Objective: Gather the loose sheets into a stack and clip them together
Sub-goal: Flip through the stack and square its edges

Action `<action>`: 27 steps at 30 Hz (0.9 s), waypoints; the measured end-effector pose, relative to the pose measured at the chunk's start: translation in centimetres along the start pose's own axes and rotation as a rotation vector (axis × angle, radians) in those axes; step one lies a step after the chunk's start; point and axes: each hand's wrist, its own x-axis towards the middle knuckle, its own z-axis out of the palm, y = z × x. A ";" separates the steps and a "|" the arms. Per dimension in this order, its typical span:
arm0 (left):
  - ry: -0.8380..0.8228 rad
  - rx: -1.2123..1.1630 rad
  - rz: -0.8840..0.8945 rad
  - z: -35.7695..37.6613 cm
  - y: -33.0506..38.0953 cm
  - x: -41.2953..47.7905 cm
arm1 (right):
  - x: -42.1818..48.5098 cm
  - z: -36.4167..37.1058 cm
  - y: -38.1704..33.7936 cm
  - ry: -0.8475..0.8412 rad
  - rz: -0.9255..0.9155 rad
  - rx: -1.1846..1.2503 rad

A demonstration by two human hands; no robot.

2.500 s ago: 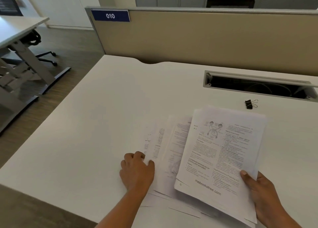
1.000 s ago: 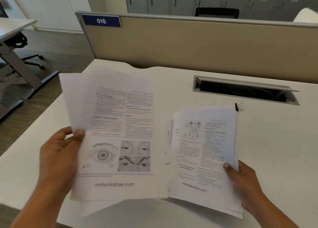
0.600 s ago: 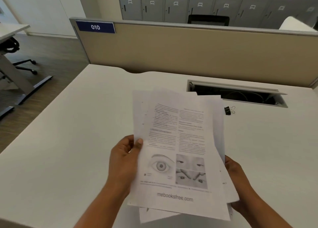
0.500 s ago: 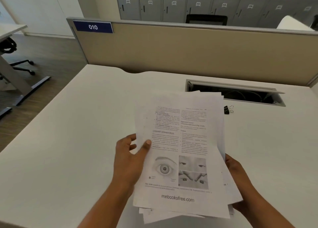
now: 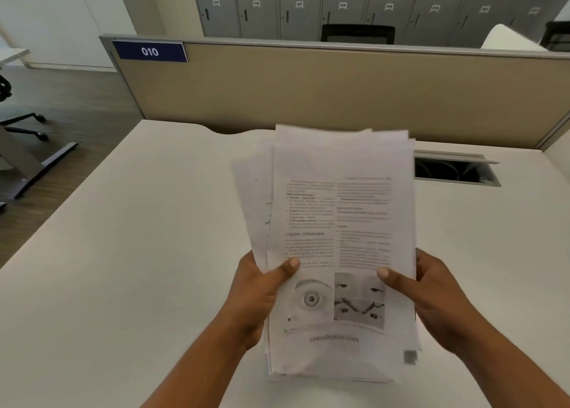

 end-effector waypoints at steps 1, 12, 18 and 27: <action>0.006 0.014 0.045 0.4 0.3 0.3 | 0.5 -0.2 -0.3 0.012 -0.053 -0.034; 0.061 0.126 0.286 2.1 0.1 3.6 | 3.0 -0.5 -1.1 0.064 -0.200 0.019; 0.073 0.124 0.387 2.8 0.0 3.0 | 2.9 -0.1 -0.6 0.104 -0.341 0.052; 0.003 0.194 0.471 2.9 0.6 3.5 | 3.4 -0.2 -0.4 0.046 -0.392 -0.012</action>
